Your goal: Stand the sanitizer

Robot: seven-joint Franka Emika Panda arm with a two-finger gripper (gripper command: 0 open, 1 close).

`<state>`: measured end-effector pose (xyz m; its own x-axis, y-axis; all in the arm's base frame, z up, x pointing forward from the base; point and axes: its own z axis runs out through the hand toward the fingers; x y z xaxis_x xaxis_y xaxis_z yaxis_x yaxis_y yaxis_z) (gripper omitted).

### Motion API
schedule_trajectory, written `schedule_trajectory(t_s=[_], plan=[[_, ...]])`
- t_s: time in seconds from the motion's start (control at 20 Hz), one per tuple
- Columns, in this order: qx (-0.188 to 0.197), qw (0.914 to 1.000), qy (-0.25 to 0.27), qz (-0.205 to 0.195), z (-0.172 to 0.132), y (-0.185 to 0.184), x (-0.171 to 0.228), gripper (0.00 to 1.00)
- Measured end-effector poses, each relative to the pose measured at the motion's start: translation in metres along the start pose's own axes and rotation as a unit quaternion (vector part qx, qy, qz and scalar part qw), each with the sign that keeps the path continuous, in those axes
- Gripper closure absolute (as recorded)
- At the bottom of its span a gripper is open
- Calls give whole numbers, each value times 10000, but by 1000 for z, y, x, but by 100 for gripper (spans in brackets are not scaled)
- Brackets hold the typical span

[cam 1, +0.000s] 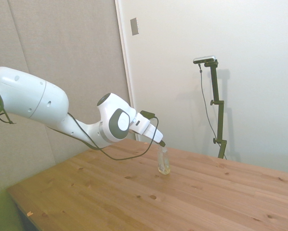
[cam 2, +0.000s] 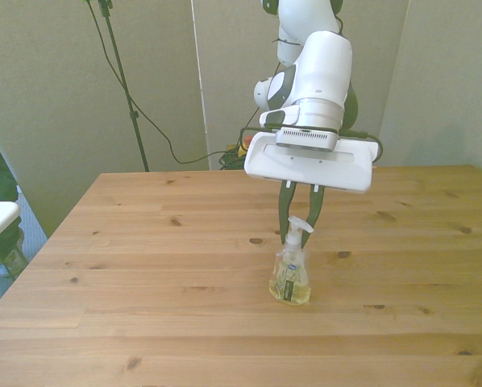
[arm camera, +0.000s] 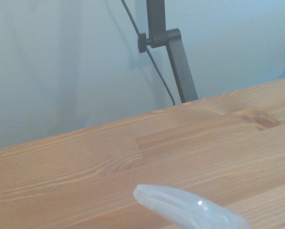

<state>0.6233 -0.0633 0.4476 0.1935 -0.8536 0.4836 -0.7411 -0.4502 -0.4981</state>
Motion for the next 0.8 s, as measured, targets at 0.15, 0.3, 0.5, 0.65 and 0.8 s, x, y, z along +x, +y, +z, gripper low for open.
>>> schedule_trajectory(t_s=[0.15, 0.3, 0.5, 0.65, 0.8], plan=[[-32, 10000, -14, -9, -2, 6, -4, 0], [-30, 10000, -24, -10, -3, 6, -5, 0], [-46, 10000, -51, -4, -4, 5, -7, 0], [-77, 9999, -97, 10, -5, 3, -9, 0], [-159, 9996, -218, 15, -4, 2, -12, 0]])
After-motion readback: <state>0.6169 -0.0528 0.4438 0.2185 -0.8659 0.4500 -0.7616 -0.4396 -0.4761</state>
